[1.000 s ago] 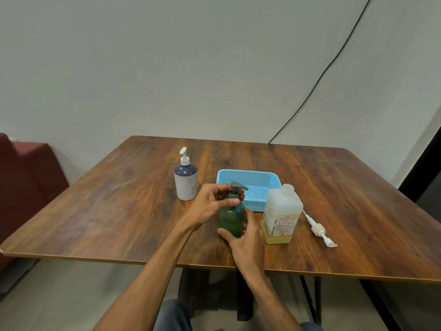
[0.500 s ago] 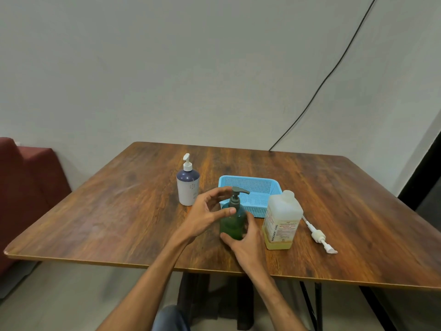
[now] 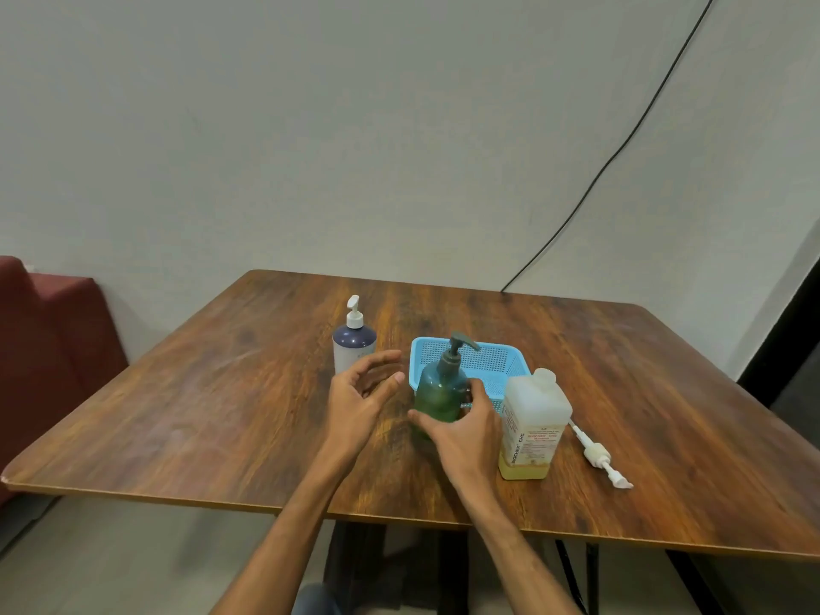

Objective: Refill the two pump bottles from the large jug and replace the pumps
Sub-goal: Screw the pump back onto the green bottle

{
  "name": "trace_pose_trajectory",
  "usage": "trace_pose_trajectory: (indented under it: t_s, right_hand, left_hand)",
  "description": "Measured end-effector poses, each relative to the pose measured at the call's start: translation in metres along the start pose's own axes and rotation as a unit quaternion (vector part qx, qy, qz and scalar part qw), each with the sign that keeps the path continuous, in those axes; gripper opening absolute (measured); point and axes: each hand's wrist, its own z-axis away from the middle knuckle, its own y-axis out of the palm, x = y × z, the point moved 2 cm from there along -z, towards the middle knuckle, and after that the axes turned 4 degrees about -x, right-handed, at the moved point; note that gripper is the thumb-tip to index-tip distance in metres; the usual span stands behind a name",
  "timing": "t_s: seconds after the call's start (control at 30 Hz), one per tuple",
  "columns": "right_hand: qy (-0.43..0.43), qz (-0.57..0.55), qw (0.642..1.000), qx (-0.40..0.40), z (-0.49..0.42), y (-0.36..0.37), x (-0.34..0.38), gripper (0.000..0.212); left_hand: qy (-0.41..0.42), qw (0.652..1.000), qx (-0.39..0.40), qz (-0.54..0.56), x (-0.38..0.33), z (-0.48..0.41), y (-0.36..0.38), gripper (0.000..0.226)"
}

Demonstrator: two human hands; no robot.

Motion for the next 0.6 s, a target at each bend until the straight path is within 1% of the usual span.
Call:
trace_pose_trajectory:
  t_s: [0.07,0.2,0.33,0.43,0.6]
  right_hand:
    - [-0.011,0.0,1.0,-0.026,-0.01,0.003,0.013,0.084]
    - [-0.019,0.023,0.998,-0.051,-0.038,0.011,0.032,0.079]
    - [-0.008,0.05,0.996,-0.075,-0.066,0.026,0.037,0.079]
    - [0.0,0.077,0.994,-0.08,-0.082,0.039,0.031,0.08]
    - [0.016,0.136,0.989,-0.06,-0.098,0.057,0.016,0.085]
  left_hand:
    - [0.001,1.0,-0.018,0.0,0.001,-0.004,-0.002,0.026]
    - [-0.004,0.999,-0.036,-0.003,0.004,-0.009,-0.005,0.026]
    - [-0.006,0.999,-0.046,0.0,0.008,-0.009,-0.005,0.024]
    - [-0.014,0.999,-0.048,0.007,0.011,-0.009,-0.006,0.024]
    - [-0.027,0.999,-0.038,0.01,0.018,-0.012,-0.008,0.023]
